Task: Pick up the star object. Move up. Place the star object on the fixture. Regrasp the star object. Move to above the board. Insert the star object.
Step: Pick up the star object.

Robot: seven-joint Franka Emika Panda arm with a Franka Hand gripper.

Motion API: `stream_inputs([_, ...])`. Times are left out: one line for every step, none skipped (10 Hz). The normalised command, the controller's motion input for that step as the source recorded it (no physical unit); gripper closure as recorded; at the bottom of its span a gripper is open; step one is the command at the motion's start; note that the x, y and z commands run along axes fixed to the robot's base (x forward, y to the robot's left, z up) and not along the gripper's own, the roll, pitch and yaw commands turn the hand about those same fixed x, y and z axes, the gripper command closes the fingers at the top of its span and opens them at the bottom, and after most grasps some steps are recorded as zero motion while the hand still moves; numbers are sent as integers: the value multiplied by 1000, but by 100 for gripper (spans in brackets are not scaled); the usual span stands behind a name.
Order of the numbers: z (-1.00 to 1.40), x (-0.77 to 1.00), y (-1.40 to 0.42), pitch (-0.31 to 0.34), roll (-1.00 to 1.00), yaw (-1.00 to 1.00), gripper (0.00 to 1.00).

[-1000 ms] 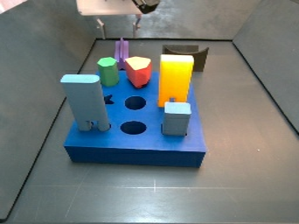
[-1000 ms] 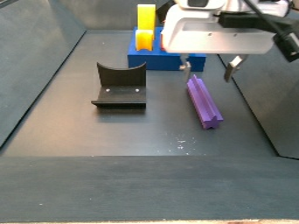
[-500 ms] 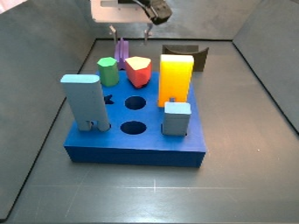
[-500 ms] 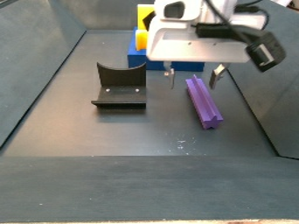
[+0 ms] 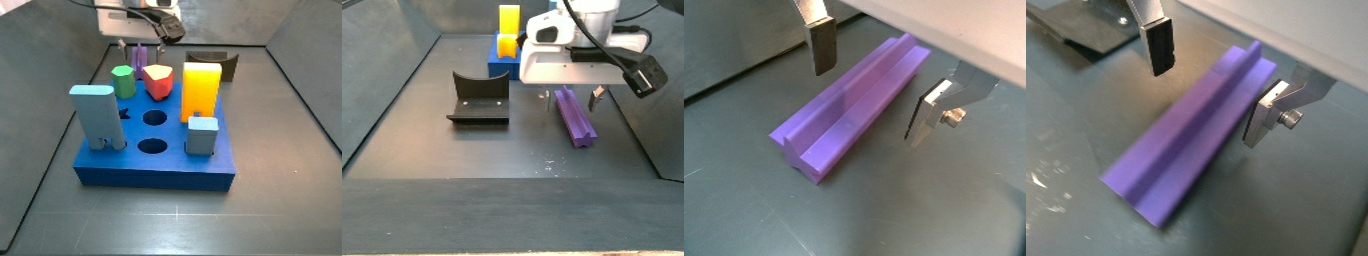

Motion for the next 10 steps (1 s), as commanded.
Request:
stream_inputs([-1000, -51, -29, 0, -43, 289, 0])
stream_inputs([-986, -74, -71, 0, -64, 240, 0])
stream_inputs([-966, -109, -89, 0, -76, 211, 0])
stream_inputs([-954, -134, -100, 0, -86, 197, 0])
stream_inputs([-871, -111, -71, 0, -126, 180, 0])
stream_inputs([-351, -177, 20, -250, -289, 49, 0])
stream_inputs([-11, -86, 0, -73, -41, 0, 0])
stream_inputs([0, 0, 0, 0, 0, 0, 0])
stream_inputs([0, 0, 0, 0, 0, 0, 100])
stream_inputs([0, 0, 0, 0, 0, 0, 100])
